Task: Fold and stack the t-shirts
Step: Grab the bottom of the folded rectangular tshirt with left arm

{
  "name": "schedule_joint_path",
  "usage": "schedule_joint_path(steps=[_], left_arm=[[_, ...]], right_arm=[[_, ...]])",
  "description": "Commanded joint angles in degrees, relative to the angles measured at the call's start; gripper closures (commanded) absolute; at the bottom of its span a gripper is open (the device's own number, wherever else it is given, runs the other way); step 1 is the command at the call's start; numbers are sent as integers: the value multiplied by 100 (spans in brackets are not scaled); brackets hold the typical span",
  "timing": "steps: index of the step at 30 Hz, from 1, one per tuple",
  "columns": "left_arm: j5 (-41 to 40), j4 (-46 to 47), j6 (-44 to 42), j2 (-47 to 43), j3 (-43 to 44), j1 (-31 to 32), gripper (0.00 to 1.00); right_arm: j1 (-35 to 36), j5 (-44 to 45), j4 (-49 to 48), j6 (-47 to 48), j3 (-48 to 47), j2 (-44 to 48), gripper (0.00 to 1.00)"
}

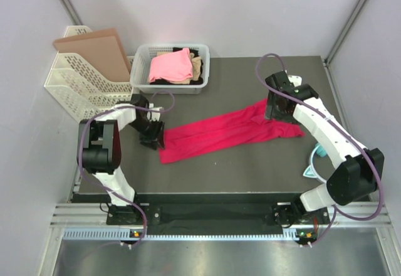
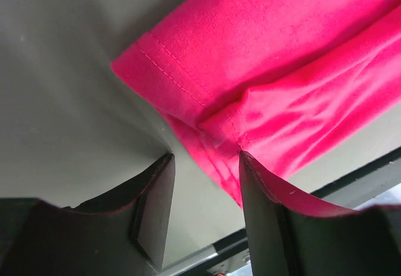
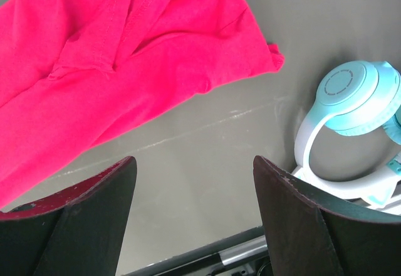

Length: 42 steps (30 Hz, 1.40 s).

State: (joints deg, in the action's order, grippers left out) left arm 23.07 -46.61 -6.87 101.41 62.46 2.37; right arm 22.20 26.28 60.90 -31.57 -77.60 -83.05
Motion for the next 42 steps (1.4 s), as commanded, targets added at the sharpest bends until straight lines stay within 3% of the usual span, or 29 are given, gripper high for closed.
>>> schedule_joint_path(steps=[1, 16, 25, 29, 31, 33, 42], left_arm=[[-135, 398, 142, 134, 30, -52, 49], [277, 908, 397, 810, 12, -26, 48], [137, 1066, 397, 846, -32, 9, 55], [-13, 1136, 380, 767, -181, -17, 67], [-31, 1128, 371, 775, -172, -52, 86], [-39, 1119, 371, 802, -155, -53, 98], [-197, 628, 91, 749, 65, -237, 100]], right_arm=[[109, 17, 62, -24, 17, 368, 25], [619, -62, 194, -253, 149, 526, 25], [839, -44, 255, -464, 237, 535, 26], [865, -27, 282, -499, 246, 570, 28], [883, -27, 290, -517, 254, 588, 29], [892, -35, 308, -525, 263, 597, 29], [927, 26, 396, -552, 281, 684, 30]])
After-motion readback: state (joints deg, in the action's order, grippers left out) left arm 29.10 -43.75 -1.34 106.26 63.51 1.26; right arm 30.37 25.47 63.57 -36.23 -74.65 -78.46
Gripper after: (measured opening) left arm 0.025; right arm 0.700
